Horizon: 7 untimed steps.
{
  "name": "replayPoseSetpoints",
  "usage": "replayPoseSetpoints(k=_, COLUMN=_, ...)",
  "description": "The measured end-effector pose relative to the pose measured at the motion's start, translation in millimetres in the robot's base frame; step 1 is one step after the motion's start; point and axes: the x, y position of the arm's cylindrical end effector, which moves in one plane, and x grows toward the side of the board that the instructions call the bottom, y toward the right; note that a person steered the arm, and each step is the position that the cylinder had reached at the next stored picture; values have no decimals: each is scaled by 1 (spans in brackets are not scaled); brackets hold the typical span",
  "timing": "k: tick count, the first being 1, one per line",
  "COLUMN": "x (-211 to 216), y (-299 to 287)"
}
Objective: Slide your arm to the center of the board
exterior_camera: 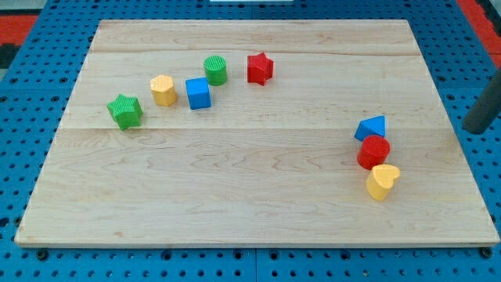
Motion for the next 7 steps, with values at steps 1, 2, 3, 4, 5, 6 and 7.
replayPoseSetpoints(k=1, x=-6, y=0)
replayPoseSetpoints(k=2, x=-35, y=-12)
replayPoseSetpoints(k=3, x=-70, y=-36)
replayPoseSetpoints(k=4, x=-78, y=-58)
replayPoseSetpoints(k=5, x=-65, y=-88)
replayPoseSetpoints(k=6, x=-59, y=-158)
replayPoseSetpoints(k=7, x=-57, y=-230)
